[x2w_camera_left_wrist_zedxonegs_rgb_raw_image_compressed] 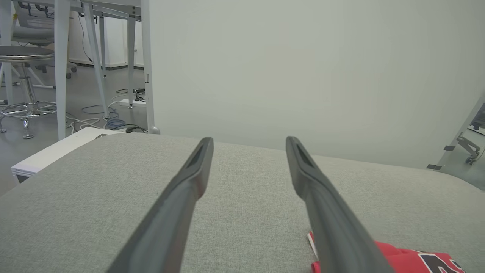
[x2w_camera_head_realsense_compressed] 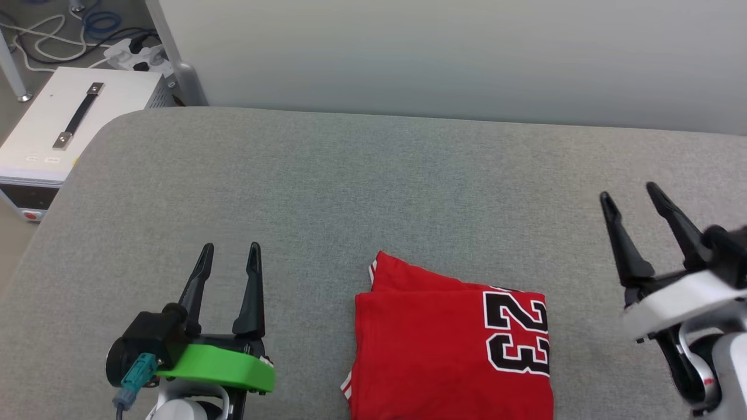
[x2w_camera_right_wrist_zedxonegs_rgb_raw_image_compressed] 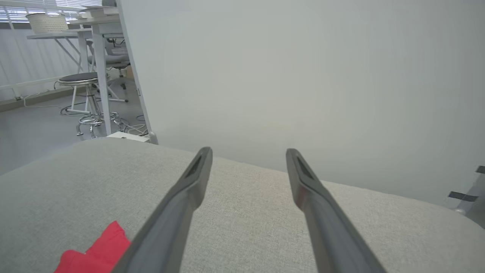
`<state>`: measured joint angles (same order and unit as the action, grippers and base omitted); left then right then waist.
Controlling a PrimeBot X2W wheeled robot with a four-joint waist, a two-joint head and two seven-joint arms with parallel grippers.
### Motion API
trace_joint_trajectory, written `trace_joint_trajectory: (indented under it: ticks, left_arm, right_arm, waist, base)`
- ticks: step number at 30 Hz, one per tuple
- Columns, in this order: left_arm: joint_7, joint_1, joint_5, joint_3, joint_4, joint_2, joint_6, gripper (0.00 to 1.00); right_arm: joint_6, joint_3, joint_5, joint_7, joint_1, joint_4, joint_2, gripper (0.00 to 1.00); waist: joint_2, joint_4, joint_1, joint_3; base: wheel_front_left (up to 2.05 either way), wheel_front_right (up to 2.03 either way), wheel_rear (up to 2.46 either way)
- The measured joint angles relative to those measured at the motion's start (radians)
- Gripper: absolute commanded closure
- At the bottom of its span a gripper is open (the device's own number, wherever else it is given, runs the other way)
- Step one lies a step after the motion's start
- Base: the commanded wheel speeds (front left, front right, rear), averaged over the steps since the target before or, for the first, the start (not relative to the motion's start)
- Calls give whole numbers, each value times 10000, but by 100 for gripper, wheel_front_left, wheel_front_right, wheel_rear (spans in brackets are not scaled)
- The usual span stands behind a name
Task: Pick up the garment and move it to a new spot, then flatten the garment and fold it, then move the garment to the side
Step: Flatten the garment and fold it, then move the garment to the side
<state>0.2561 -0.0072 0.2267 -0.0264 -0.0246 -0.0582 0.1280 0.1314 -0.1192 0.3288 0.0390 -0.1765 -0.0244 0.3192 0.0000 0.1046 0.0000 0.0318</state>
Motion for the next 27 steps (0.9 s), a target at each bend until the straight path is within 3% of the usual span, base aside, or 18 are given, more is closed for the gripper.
trace_joint_trajectory:
  ticks: [7,14,27]
  left_arm:
    - [0,103,65,-297,-46,-8,0,0]
    - [0,249,29,-366,-52,-17,0,0]
    - [0,267,-73,-481,-211,-17,0,0]
  right_arm:
    - [0,1570,-468,1384,1714,-571,-1244,0]
    - [0,2077,-752,1931,2438,-713,-2184,0]
    - [0,2088,-1028,2125,2589,-384,-2522,0]
  waist:
    - [0,-391,0,45]
    - [0,-664,0,54]
    - [0,-649,0,45]
  base:
    - [0,0,0]
    - [0,0,0]
    - [0,0,0]
